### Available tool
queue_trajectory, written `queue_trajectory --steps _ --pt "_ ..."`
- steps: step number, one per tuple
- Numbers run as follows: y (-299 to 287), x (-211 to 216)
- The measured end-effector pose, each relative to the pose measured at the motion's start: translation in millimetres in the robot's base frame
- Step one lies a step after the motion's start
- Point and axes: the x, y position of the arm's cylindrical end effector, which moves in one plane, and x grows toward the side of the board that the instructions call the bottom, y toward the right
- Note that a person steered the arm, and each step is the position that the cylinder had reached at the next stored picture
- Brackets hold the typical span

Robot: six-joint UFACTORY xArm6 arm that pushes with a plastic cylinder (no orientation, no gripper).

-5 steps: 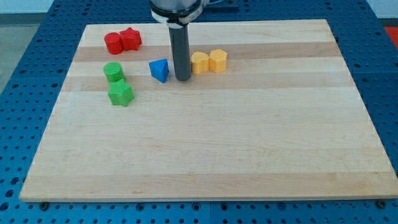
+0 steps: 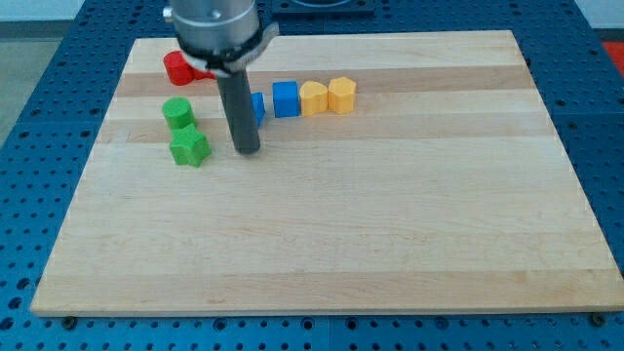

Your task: Touch the blue triangle

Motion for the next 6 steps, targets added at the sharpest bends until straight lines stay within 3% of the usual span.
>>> queue_trajectory --steps 6 --pt "-9 -29"
